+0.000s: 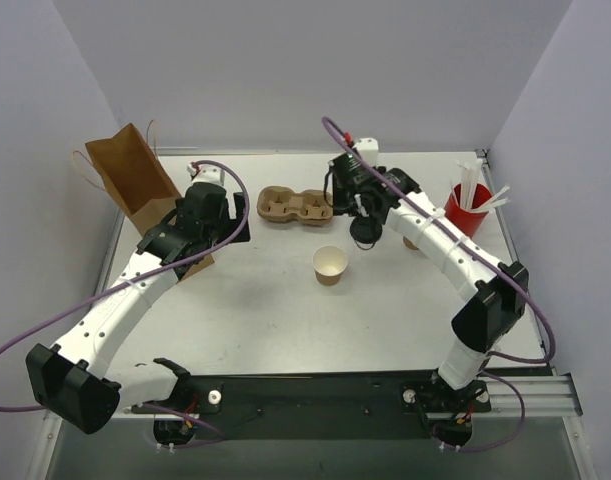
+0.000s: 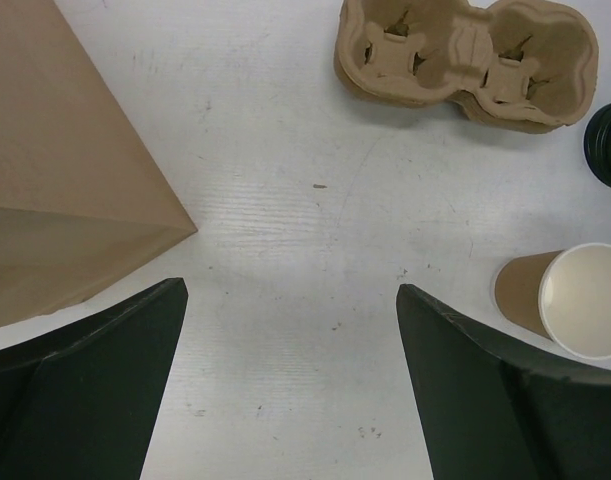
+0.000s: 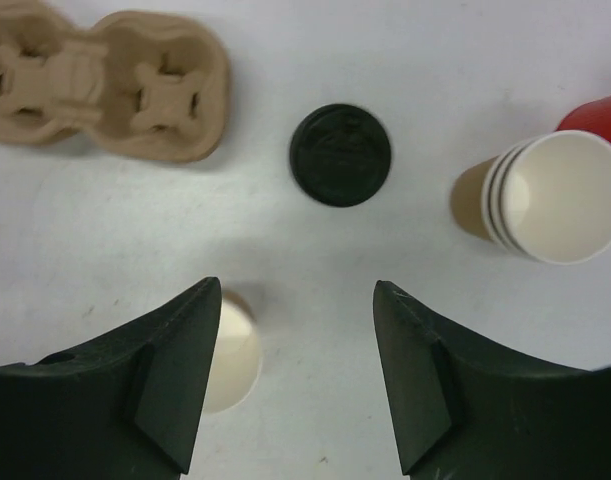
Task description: Pack the takeout coffee
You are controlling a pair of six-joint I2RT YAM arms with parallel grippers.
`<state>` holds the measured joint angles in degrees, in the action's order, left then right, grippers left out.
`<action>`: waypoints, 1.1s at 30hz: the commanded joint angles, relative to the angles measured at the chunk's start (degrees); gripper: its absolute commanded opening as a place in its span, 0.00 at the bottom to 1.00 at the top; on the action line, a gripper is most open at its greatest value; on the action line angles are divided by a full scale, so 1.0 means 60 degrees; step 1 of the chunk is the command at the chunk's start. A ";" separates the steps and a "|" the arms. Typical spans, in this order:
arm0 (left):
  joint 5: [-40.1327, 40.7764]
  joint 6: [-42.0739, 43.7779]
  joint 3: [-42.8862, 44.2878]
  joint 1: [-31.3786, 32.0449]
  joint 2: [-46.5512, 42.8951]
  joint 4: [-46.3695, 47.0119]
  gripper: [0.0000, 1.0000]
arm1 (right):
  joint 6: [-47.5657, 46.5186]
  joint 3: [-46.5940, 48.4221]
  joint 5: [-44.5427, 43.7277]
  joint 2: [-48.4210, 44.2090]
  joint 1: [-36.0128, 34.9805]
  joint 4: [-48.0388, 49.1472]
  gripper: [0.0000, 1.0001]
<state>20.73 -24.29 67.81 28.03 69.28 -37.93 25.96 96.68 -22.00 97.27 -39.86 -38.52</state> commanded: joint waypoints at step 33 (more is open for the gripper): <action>-0.1068 0.0270 -0.0330 -0.0072 -0.0062 0.0975 0.97 | -0.0488 0.0043 0.2070 0.4310 0.3274 0.2392 0.79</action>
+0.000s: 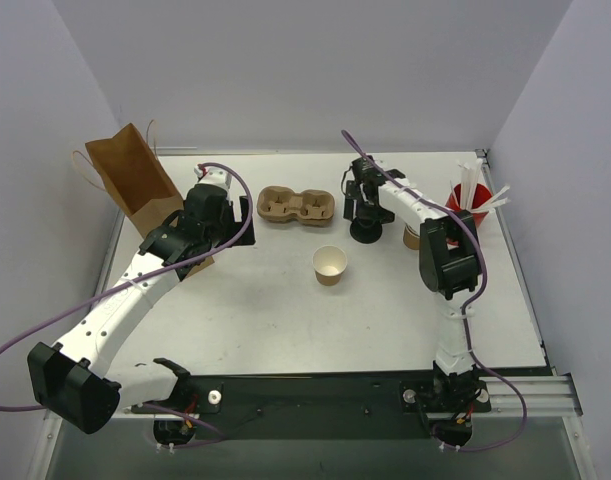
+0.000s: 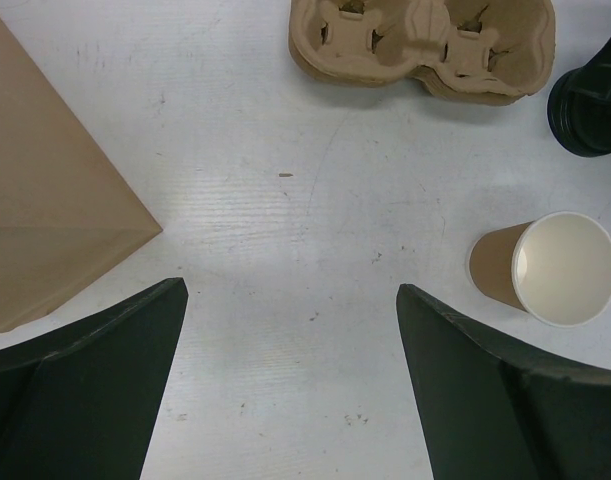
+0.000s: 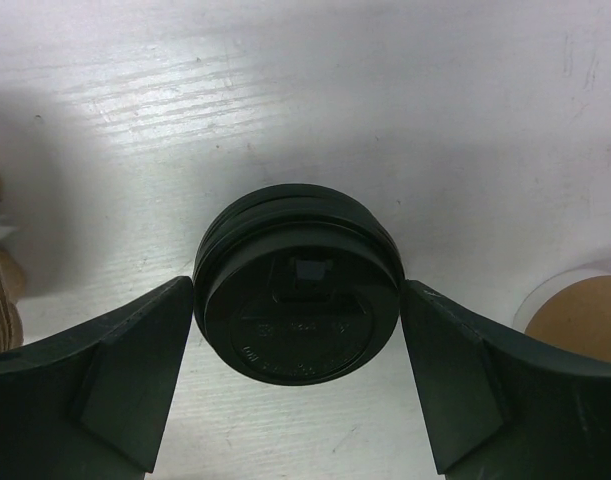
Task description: Pack the takeout coffee
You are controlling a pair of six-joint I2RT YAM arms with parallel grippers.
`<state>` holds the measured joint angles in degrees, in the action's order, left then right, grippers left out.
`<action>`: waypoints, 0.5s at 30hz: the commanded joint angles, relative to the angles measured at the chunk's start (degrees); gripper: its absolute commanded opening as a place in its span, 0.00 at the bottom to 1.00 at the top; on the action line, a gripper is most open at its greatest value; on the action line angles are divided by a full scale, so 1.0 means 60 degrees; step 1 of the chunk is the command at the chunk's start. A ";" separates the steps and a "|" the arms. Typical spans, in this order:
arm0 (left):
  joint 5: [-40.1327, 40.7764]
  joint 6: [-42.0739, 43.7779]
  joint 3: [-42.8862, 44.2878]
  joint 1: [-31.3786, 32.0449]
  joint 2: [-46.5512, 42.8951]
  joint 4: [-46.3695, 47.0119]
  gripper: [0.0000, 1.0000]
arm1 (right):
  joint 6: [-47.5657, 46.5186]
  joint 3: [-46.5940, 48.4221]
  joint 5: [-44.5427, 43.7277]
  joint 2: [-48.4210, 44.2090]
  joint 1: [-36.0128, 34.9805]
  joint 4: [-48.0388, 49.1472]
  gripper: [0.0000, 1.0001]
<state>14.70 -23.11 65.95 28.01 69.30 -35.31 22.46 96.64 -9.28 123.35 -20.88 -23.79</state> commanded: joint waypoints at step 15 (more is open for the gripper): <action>-0.0062 0.0073 -0.0035 -0.0069 -0.0065 0.0538 0.97 | 0.0168 -0.0184 0.0125 0.0096 0.0141 -0.0063 0.79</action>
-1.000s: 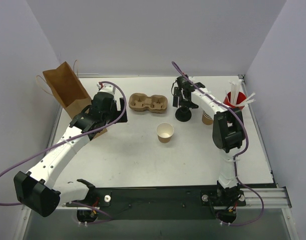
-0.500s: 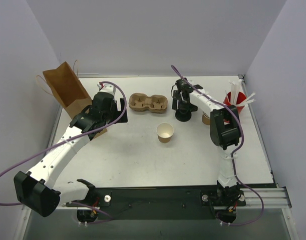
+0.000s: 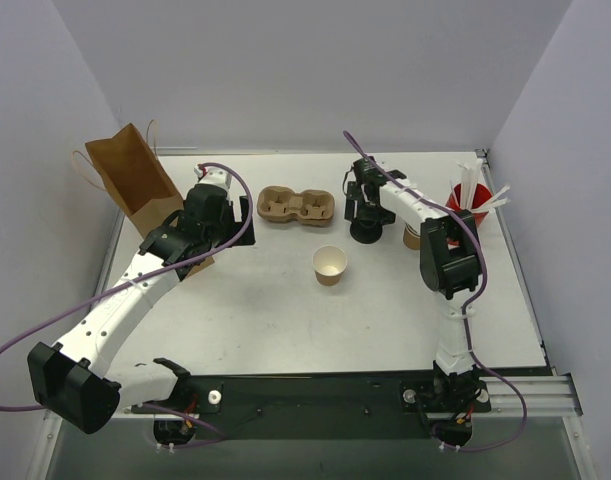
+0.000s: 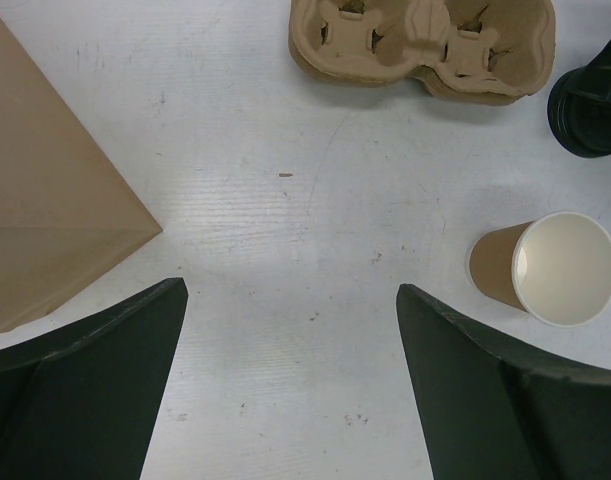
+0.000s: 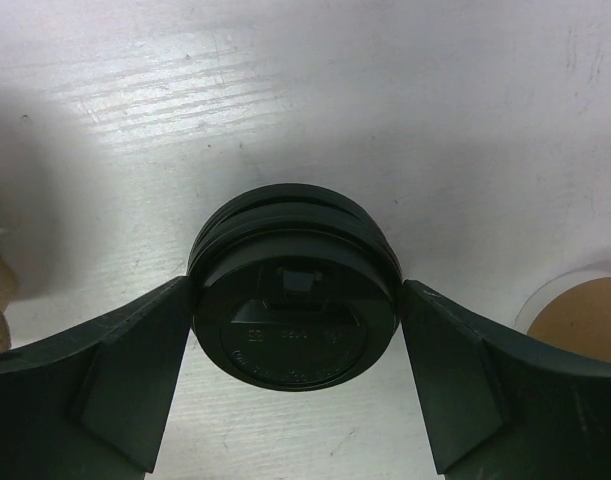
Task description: Pack the takeout coffee
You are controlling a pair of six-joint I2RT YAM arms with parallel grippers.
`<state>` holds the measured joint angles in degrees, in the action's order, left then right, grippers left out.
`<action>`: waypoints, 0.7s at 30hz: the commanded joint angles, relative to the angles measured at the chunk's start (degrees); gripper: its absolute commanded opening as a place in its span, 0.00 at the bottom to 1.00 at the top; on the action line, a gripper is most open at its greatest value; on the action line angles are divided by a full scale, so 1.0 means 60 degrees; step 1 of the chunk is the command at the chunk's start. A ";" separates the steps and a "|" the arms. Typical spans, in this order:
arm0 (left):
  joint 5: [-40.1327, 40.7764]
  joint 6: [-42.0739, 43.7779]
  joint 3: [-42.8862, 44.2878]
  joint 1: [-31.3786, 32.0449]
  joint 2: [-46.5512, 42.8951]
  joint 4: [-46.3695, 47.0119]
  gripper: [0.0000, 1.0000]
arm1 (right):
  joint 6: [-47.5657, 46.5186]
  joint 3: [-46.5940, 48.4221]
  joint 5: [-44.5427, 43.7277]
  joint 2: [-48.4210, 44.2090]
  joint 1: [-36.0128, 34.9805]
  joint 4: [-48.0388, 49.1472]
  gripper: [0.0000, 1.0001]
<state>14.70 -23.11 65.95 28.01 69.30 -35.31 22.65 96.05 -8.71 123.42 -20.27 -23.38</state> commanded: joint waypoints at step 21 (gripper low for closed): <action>-0.0047 0.0058 -0.0020 -0.0069 -0.0051 0.0538 0.97 | 0.0253 0.0353 0.0177 -0.0559 0.0156 -0.0732 0.56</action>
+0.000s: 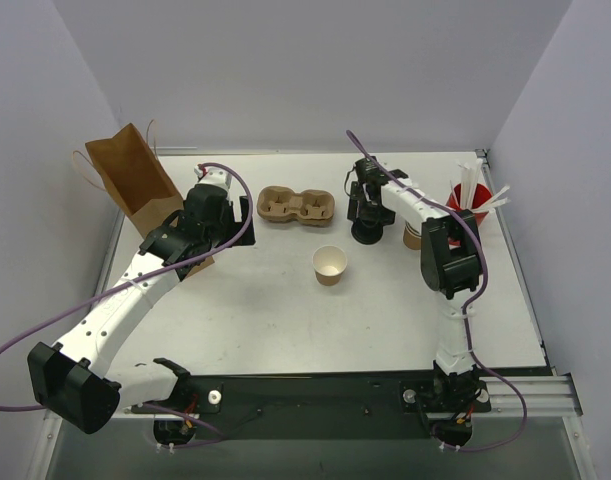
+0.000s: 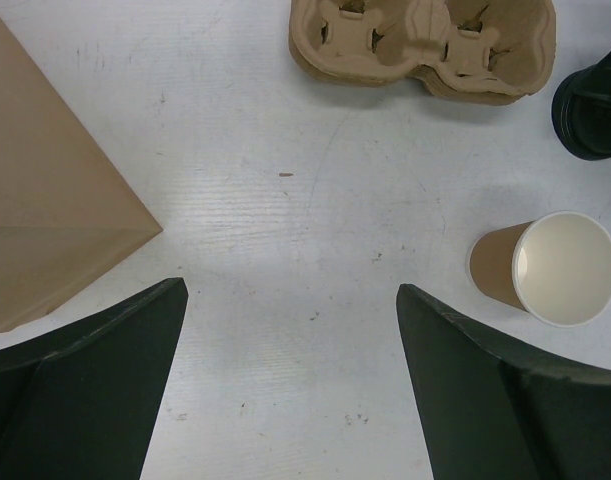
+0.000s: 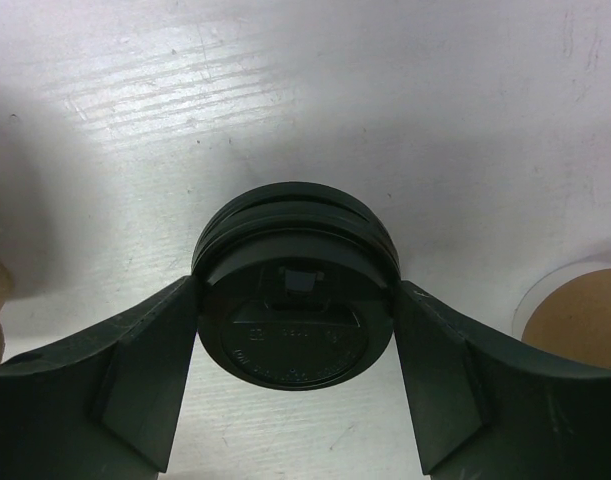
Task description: Pack the takeout coffee
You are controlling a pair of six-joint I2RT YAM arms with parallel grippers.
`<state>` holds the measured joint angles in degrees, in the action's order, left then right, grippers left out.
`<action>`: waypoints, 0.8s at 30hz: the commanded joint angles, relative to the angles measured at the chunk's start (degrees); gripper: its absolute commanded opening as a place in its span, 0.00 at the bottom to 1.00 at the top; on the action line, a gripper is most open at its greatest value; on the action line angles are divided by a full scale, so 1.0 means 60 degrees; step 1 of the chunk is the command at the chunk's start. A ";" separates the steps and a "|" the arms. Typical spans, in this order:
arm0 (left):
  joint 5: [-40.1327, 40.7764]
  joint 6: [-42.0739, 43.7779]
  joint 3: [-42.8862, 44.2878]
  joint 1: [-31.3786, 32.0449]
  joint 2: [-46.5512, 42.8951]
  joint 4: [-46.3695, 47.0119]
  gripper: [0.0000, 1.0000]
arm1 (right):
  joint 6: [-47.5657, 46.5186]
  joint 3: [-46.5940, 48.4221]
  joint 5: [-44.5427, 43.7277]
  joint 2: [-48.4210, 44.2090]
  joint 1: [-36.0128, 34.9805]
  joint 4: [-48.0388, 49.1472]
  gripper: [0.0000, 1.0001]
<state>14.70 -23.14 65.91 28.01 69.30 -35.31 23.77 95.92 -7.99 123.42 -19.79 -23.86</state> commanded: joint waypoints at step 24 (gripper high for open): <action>-0.0018 0.0062 -0.0043 -0.0069 -0.0109 0.0524 0.98 | 0.0154 0.0728 0.0803 -0.2638 -0.0158 -0.1971 0.56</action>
<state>14.70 -23.14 65.91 28.01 69.30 -35.29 23.94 99.83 -5.82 115.15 -19.97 -31.62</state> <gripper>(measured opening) 0.975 0.674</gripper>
